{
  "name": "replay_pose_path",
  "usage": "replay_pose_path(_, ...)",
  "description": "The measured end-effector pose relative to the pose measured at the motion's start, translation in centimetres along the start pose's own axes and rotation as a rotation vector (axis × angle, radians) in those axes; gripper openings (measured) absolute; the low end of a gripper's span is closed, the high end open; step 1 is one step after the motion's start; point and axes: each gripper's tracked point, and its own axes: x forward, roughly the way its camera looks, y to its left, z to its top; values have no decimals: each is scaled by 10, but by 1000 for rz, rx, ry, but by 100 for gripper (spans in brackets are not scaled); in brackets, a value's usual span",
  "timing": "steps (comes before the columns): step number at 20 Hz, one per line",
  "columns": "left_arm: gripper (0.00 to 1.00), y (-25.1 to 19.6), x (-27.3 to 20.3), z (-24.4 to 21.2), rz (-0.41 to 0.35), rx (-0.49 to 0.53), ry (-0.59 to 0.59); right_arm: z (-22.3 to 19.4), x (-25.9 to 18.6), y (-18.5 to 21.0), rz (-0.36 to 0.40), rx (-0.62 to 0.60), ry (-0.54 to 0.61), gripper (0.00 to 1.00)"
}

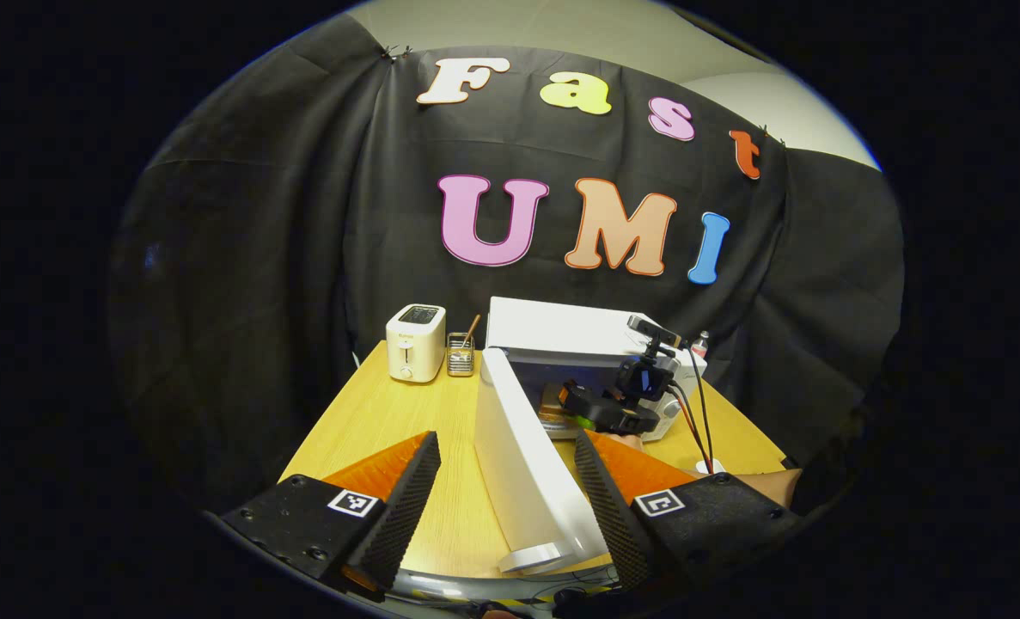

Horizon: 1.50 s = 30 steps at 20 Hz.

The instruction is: Open the microwave oven with the left hand, put the food in, and close the microwave oven.

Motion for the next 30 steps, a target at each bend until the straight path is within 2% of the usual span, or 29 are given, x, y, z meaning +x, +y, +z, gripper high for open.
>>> replay_pose_path(7,93,5,-5,19,31,77,-67,-3,-64,7,185,-175,35,100)
replay_pose_path(8,93,7,-8,22,39,90,-82,4,-79,7,212,-184,27,92)
replay_pose_path(9,93,7,-10,25,46,98,-96,15,-96,5,232,-192,8,92)
replay_pose_path(10,93,8,-12,26,51,99,-106,26,-111,5,263,-204,-12,100)
replay_pose_path(12,93,10,-15,22,56,92,-108,44,-140,-3,291,-236,-41,100)
replay_pose_path(13,93,11,-16,18,59,87,-105,53,-154,-7,300,-249,-54,92)
replay_pose_path(14,93,13,-17,15,64,82,-100,63,-169,-12,309,-256,-68,92)
replay_pose_path(15,93,13,-18,13,69,76,-99,75,-182,-16,313,-263,-90,100)
replay_pose_path(16,89,14,-19,13,70,73,-101,87,-195,-22,314,-270,-109,92)
replay_pose_path(18,93,13,-19,11,74,74,-108,105,-216,-32,312,-273,-140,92)
replay_pose_path(23,93,13,-17,-1,76,84,-97,150,-267,-55,301,-225,-206,92)
replay_pose_path(27,93,17,-13,-19,83,73,-62,180,-291,-70,277,-205,-245,91)
replay_pose_path(30,94,34,-16,-33,118,60,-29,205,-307,-84,266,-232,-275,92)
